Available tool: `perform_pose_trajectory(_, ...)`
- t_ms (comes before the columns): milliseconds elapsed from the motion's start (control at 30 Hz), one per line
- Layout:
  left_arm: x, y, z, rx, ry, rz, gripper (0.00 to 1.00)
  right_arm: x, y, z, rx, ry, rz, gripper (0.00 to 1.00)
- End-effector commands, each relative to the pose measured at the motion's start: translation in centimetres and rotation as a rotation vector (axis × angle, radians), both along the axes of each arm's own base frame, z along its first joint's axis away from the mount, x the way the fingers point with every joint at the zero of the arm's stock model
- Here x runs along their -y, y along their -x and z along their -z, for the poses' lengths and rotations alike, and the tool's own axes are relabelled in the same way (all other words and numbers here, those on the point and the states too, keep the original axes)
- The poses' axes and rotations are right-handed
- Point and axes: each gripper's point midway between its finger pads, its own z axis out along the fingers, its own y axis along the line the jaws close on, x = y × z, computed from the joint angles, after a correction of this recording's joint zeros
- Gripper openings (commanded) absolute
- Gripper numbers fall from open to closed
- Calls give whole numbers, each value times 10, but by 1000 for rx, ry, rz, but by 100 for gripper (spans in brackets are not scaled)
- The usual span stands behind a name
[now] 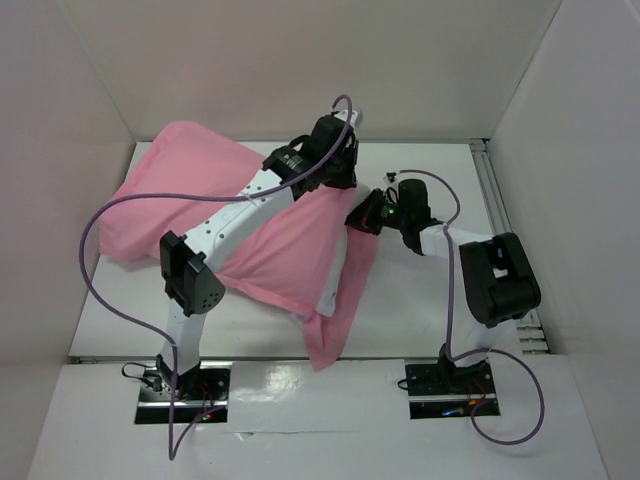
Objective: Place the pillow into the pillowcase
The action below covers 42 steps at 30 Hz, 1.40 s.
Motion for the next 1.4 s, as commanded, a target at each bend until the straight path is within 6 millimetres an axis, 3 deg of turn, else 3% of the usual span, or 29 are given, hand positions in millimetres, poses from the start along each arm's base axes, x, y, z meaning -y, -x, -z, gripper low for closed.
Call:
perform_pose_trajectory(0,58,67,-106,129,276,274,0,-6,-10,-84,235,-80,-10,0)
perform_pose_trajectory(100,65,104,-156,190,372,358,0,4,-10,-143,341,-103,11,0)
perform_pose_trajectory(200,72,109,-157,185,411,368,0,-2,-11,-159,356,-65,38,0)
perform_pose_trajectory(267,80,88,-138,161,392,329,0,-30,-7,-140,339,-38,-11,0)
perform_pose_trajectory(300,78,75,-130,127,395,305,0,-38,-13,-106,266,-14,-26,0)
perform_pose_trajectory(367,82,64,-111,72,375,304,0,-42,-5,-79,211,-37,-56,0)
perform_pose_trajectory(433,77,57,-103,75,352,284,0,-36,-1,-77,214,-61,-8,0)
perform_pose_trajectory(467,73,56,-89,59,320,272,0,-29,-2,-72,200,-51,15,0)
perform_pose_trajectory(600,41,28,-66,52,242,147,0,-13,-8,-58,158,15,40,0)
perform_pose_trajectory(633,31,18,-46,19,195,118,0,-8,-11,-57,166,22,48,0)
perform_pose_trajectory(733,13,3,-34,3,143,74,18,-3,-10,-56,147,47,49,2)
perform_pose_trajectory(767,11,6,-24,-24,112,76,44,-3,-9,-60,153,57,44,15)
perform_pose_trajectory(800,8,5,-31,-10,104,70,57,-1,-5,-51,110,84,36,28)
perform_pose_trajectory(867,-1,6,-33,-5,64,54,73,2,0,-58,127,131,10,56)
perform_pose_trajectory(900,-11,10,-33,-8,28,43,82,19,1,-46,73,201,78,77)
perform_pose_trajectory(933,-14,13,-37,8,4,17,85,27,7,-40,64,238,103,84)
perform_pose_trajectory(967,-12,22,-37,16,-21,28,87,44,11,-55,108,262,155,89)
perform_pose_trajectory(1000,-20,28,-37,27,-63,4,87,70,16,-39,51,318,236,94)
perform_pose_trajectory(1033,-19,32,-36,33,-76,1,87,76,24,-38,49,347,250,94)
perform_pose_trajectory(1067,-13,45,-34,35,-99,15,87,99,26,-49,64,364,315,96)
perform_pose_trajectory(1167,-17,53,-23,69,-201,-47,87,149,48,-32,-7,426,433,97)
perform_pose_trajectory(1200,-12,62,-15,66,-240,-37,87,158,56,-44,30,422,461,98)
perform_pose_trajectory(1267,-15,64,-9,98,-329,-74,87,177,72,-35,-5,457,490,99)
perform_pose_trajectory(1300,-10,73,9,81,-397,-58,87,181,79,-34,-7,466,496,99)
perform_pose_trajectory(1367,-13,73,16,113,-482,-99,88,186,93,-25,-57,485,485,99)
